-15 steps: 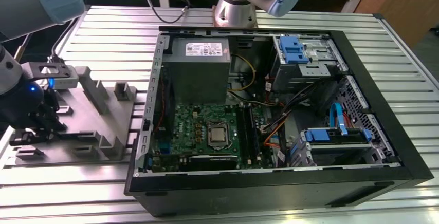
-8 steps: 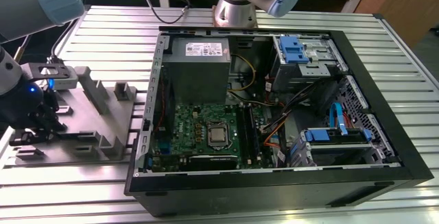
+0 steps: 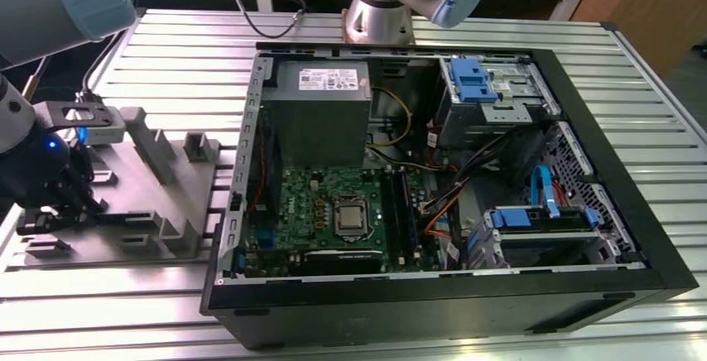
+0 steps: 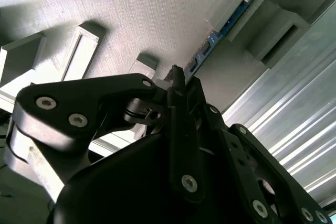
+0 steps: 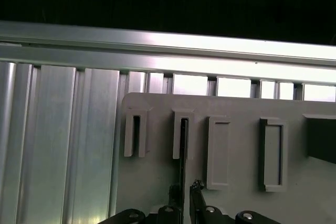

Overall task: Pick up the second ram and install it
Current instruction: 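Pick up the second ram and move it above second insertion slot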

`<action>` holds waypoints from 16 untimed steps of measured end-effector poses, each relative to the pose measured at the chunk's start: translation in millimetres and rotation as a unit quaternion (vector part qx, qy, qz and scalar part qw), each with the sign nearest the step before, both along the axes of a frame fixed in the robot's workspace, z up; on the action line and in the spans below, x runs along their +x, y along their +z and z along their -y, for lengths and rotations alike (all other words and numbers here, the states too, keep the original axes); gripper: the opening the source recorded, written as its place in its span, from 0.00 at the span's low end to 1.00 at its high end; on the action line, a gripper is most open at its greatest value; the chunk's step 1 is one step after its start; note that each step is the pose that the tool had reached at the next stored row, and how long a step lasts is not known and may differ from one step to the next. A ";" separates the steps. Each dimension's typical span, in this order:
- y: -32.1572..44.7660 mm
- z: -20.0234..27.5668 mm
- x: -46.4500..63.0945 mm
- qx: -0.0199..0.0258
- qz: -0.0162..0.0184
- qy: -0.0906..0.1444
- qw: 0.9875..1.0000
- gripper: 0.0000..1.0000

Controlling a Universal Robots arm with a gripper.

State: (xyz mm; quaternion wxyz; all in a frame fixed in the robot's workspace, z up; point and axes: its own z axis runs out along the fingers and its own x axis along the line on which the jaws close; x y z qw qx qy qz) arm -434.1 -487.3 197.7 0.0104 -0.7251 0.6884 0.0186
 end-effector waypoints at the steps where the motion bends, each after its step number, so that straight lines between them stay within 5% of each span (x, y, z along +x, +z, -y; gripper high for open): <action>1: 0.0 0.0 0.0 0.000 0.000 0.000 1.000 0.21; 16: 0.0 3.7 0.0 0.000 0.000 0.000 1.000 0.21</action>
